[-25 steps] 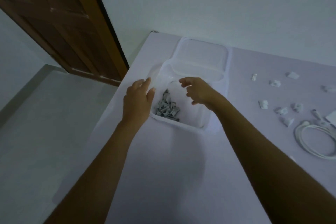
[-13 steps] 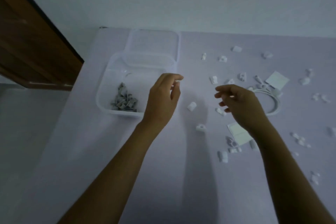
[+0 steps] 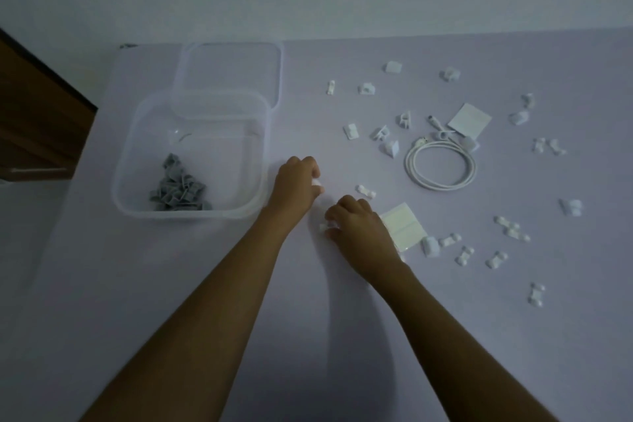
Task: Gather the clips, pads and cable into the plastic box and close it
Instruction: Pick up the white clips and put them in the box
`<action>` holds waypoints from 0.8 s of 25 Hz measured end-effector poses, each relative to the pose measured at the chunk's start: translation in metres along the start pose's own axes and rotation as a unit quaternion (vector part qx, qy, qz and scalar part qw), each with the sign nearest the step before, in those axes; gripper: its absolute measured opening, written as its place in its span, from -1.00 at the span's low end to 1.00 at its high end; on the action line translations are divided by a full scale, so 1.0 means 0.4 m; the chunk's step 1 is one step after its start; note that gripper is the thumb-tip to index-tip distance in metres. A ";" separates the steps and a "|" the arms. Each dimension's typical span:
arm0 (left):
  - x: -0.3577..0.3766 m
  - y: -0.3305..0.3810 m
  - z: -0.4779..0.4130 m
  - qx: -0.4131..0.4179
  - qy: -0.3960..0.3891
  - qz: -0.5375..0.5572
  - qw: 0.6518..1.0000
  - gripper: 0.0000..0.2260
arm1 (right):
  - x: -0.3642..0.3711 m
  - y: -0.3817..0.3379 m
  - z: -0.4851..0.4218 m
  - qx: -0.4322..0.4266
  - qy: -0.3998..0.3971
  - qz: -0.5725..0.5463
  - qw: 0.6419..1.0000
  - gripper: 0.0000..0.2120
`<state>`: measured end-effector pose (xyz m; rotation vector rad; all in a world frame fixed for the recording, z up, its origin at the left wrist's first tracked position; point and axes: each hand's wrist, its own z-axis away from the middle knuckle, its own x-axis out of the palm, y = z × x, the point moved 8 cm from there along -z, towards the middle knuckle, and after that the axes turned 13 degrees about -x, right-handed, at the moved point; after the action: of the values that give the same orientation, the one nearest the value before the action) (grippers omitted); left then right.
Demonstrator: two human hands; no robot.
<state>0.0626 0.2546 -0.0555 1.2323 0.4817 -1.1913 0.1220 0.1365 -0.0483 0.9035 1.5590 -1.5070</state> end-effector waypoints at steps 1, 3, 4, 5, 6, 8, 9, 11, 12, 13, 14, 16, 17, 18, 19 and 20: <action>0.000 0.000 0.003 0.003 0.003 0.001 1.000 -0.78 | -0.001 0.002 0.003 -0.001 -0.005 -0.007 1.000 -0.76; 0.002 -0.002 0.009 0.015 0.005 0.000 1.000 -0.83 | -0.033 0.031 0.022 0.054 0.027 -0.090 0.994 -0.79; 0.003 -0.004 0.015 0.023 0.006 0.002 1.000 -0.85 | -0.061 0.060 0.042 0.104 0.065 -0.149 0.981 -0.83; 0.004 -0.008 0.024 0.028 0.005 0.008 1.000 -0.86 | -0.088 0.092 0.068 0.153 0.107 -0.220 0.958 -0.86; 0.007 -0.009 0.037 0.031 0.002 0.021 0.999 -0.87 | -0.109 0.120 0.098 0.186 0.146 -0.312 0.920 -0.88; 0.008 -0.009 0.074 0.038 0.004 0.054 0.998 -0.89 | -0.136 0.147 0.141 0.194 0.187 -0.512 0.816 -0.85; 0.008 -0.008 0.097 0.042 0.007 0.075 0.996 -0.88 | -0.145 0.152 0.158 0.186 0.185 -0.589 0.765 -0.79; 0.013 0.000 0.144 0.053 0.005 0.113 0.992 -0.86 | -0.160 0.152 0.182 0.165 0.165 -0.703 0.672 -0.72; 0.021 0.008 0.169 0.061 -0.001 0.120 0.991 -0.84 | -0.167 0.150 0.192 0.160 0.160 -0.740 0.634 -0.73; 0.034 0.017 0.195 0.072 -0.009 0.121 0.990 -0.82 | -0.168 0.151 0.201 0.162 0.164 -0.767 0.599 -0.76; 0.050 0.026 0.219 0.082 -0.018 0.117 0.990 -0.80 | -0.163 0.153 0.208 0.179 0.178 -0.785 0.565 -0.81; 0.092 0.044 0.265 0.100 -0.035 0.098 0.990 -0.81 | -0.138 0.168 0.218 0.243 0.211 -0.751 0.576 -0.84; 0.116 0.050 0.285 0.108 -0.041 0.083 0.990 -0.84 | -0.130 0.185 0.225 0.278 0.213 -0.659 0.666 -0.78; 0.139 0.054 0.303 0.114 -0.045 0.069 0.990 -0.87 | -0.135 0.199 0.226 0.291 0.182 -0.498 0.797 -0.75; 0.162 0.054 0.318 0.117 -0.044 0.052 0.991 -0.85 | -0.138 0.196 0.216 0.271 0.123 -0.315 0.901 -0.76; 0.177 0.054 0.329 0.118 -0.034 0.031 0.992 -0.79 | -0.130 0.178 0.200 0.231 0.060 -0.176 0.955 -0.77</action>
<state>0.0690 0.1040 -0.0603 1.3931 0.2554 -1.2593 0.2132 0.0613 -0.0342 1.0260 1.5363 -2.1700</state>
